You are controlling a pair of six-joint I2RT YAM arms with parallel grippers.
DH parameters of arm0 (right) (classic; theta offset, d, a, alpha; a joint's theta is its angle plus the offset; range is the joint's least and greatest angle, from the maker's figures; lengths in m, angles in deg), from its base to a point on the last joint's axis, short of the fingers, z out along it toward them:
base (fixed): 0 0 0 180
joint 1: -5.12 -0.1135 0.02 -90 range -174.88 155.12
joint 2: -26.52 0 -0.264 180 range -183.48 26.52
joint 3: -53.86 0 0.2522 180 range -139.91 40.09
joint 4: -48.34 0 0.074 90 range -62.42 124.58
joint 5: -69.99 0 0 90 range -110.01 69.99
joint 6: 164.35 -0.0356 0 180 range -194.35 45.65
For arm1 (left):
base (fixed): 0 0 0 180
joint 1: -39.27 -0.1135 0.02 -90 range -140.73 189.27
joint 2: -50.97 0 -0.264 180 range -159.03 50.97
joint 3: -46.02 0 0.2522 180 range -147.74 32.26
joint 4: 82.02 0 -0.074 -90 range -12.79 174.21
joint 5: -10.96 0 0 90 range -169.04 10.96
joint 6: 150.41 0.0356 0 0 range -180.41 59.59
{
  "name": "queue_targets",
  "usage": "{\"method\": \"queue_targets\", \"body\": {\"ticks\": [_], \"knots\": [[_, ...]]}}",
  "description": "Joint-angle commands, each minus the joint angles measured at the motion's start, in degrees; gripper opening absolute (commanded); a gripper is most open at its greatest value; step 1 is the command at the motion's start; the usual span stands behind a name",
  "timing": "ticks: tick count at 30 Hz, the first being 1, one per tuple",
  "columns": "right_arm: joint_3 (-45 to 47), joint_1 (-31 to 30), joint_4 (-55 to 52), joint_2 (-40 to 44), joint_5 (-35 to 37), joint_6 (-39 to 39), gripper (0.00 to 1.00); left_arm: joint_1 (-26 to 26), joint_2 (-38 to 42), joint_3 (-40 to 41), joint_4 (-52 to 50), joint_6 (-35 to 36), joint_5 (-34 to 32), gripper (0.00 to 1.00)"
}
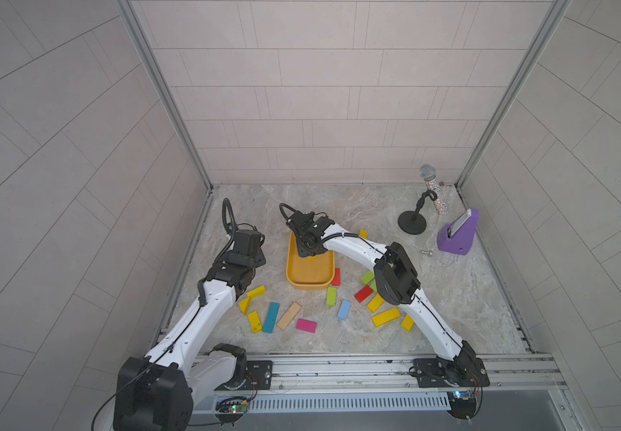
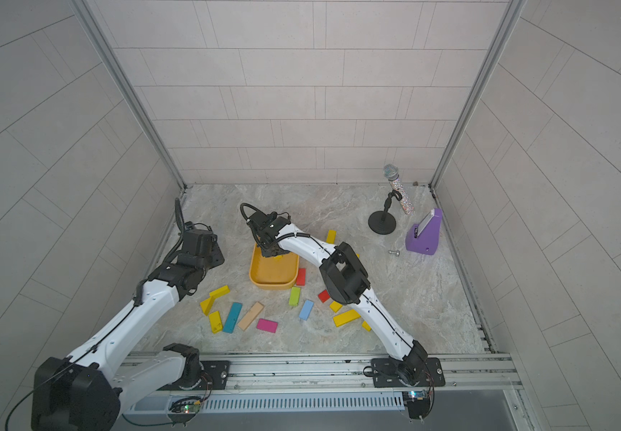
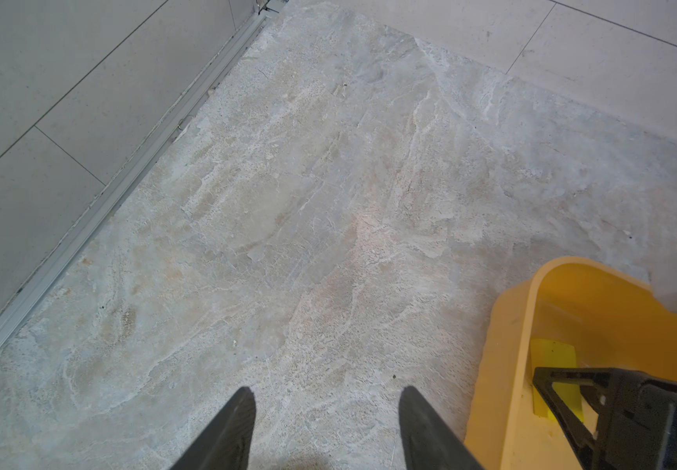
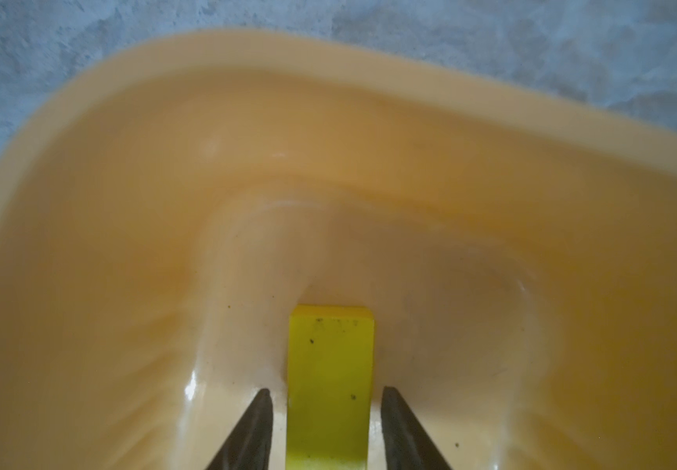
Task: Pick out the yellow building blocks
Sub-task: Place the building block in the storage box.
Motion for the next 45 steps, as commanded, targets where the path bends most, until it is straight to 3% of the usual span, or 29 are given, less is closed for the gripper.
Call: {"method": "queue_targets", "body": {"ticks": [1, 8, 14, 17, 22, 29, 45], "knots": [[-0.8, -0.4, -2.2, 3.0, 0.8, -0.6, 0.51, -0.3, -0.5, 0.3, -1.0, -0.9, -2.0, 0.62], [2.0, -0.4, -2.6, 11.4, 0.5, 2.4, 0.51, -0.3, -1.5, 1.0, 1.9, 0.3, 3.5, 0.64], [14.3, 0.2, 1.4, 23.1, 4.2, 5.8, 0.47, -0.4, -4.2, 1.5, 6.5, -0.1, 10.4, 0.64], [22.3, 1.7, 1.7, 28.7, 9.3, 5.4, 0.45, -0.3, -5.4, 1.0, 7.9, -0.1, 13.8, 0.64], [35.4, 9.8, 4.7, 34.9, 9.4, 4.6, 0.48, -0.3, -6.7, 2.0, 12.0, 0.1, 16.8, 0.67], [36.8, 16.8, 5.6, 32.0, 6.9, 7.0, 0.58, -0.3, -9.1, 1.5, 14.1, 0.0, 21.9, 0.67], [27.2, 19.4, 3.7, 18.7, 3.7, 5.8, 0.65, -0.4, -10.4, 1.0, 12.6, -0.3, 22.2, 0.67]]}}
